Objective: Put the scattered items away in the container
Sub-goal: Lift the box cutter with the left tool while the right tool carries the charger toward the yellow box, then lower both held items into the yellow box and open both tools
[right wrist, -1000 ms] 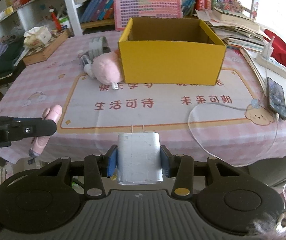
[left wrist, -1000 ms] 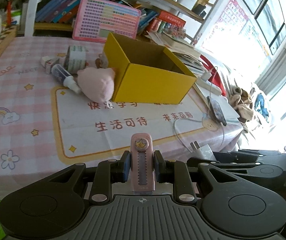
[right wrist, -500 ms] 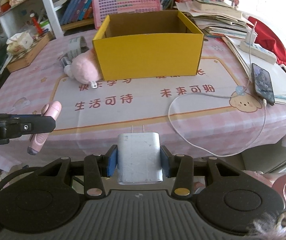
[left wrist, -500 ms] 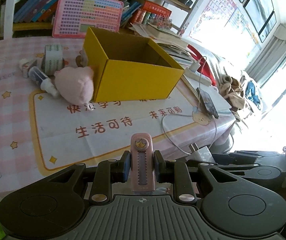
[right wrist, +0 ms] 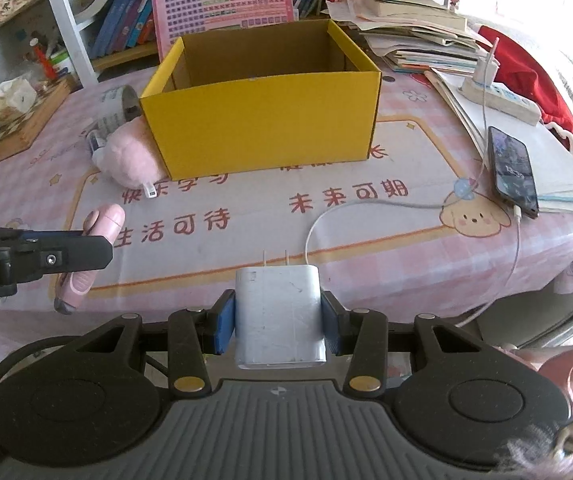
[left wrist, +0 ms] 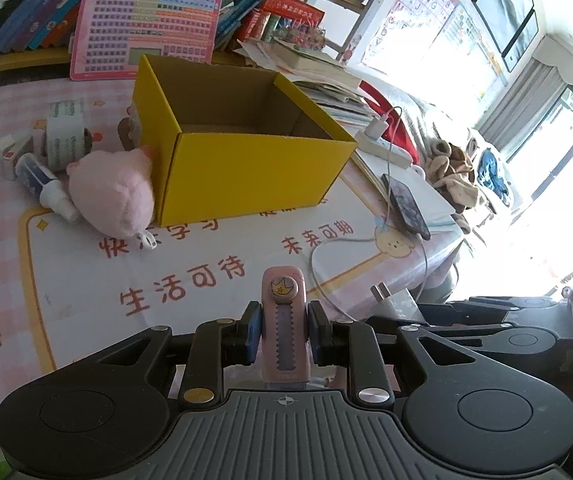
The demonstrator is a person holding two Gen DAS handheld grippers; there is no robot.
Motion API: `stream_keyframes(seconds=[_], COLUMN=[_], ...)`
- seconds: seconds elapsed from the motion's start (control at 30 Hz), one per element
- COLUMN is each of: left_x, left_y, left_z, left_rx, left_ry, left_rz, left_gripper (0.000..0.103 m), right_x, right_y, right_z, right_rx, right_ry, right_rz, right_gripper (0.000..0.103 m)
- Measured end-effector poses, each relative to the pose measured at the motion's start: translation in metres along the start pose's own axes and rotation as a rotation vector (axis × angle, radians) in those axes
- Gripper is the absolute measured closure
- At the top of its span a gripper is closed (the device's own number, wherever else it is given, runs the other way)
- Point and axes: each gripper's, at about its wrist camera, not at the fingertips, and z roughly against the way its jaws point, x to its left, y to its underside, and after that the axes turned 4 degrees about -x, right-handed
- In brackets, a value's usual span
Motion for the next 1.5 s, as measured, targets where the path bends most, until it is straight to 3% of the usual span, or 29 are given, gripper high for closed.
stream_keyframes(seconds=[0.53,0.8,1.13,1.5], left_x=[0.007,-0.006,-0.005,0.004], left_y=[-0.047,-0.086,-0.141,-0.168], left_z=[-0.041,-0.046,-0.055,-0.094], left_rx=[-0.010,-0.096,-0.195,-0.139], left_ry=[-0.004,0.002,-0.081,-0.204], left_rz=[0.005,-0.024,-0.089,-0.126], left_gripper=[0.080,0.080,0.080,0.080], right_x=[-0.015,-0.025,-0.032,-0.035], right_y=[-0.056,-0.097,-0.161,-0.210], right_z=[-0.039,-0.036,-0.039,-0.090], right_rx=[0.015,-0.065,-0.184,-0.166], right_ry=[-0.033,-0.072,-0.149,-0.239], right_rz=[0.051,0.090,0.195,0.380], right_gripper=[0.061,0.061,0.061,0.061])
